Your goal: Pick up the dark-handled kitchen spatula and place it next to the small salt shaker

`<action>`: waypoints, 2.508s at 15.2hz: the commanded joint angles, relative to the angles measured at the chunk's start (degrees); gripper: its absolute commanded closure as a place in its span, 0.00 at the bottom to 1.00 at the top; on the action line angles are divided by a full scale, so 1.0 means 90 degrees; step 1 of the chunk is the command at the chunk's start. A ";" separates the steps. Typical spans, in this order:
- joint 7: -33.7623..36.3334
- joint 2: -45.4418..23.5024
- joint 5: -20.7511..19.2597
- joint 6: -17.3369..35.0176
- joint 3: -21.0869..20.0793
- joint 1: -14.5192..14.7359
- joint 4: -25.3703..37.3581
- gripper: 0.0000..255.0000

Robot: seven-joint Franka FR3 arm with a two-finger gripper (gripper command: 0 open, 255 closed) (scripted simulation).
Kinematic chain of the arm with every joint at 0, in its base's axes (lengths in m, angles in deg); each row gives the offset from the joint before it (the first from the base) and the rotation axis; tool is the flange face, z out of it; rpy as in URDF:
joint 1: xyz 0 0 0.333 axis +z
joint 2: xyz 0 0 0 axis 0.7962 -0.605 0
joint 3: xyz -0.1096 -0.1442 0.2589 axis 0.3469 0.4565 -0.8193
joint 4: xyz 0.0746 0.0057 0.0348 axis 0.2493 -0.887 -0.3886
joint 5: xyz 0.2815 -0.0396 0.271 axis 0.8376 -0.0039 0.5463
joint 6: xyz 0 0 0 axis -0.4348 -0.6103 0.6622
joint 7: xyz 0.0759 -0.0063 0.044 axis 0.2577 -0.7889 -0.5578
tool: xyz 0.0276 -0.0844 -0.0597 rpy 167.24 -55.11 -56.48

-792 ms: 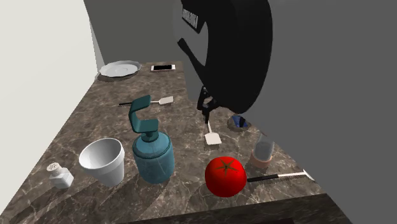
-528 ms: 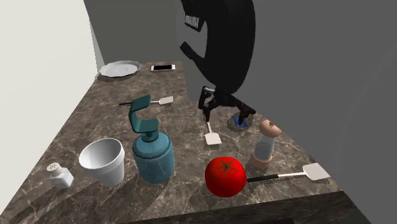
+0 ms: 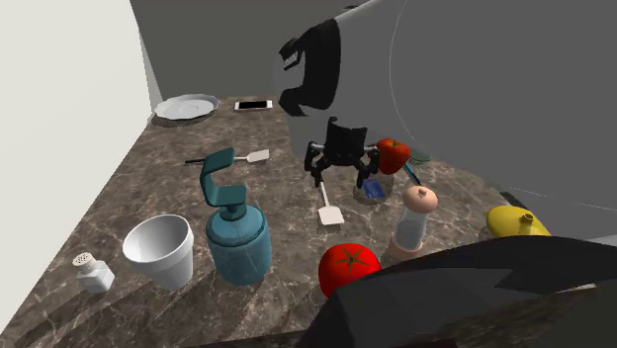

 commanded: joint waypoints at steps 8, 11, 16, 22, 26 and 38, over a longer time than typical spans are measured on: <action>-0.0192 -0.2231 -0.0272 0.1266 -0.0123 0.0040 0.1090 0.00; -0.0221 -0.2970 -0.0401 0.1533 -0.0151 0.0060 0.1599 0.00; -0.0237 -0.3803 -0.0557 0.1810 -0.0166 0.0098 0.2193 0.00; -0.0216 -0.4139 -0.0589 0.2301 -0.0159 0.0106 0.2036 0.00; -0.0216 -0.4138 -0.0589 0.2301 -0.0159 0.0106 0.2036 0.00; -0.0216 -0.4139 -0.0589 0.2301 -0.0159 0.0106 0.2037 1.00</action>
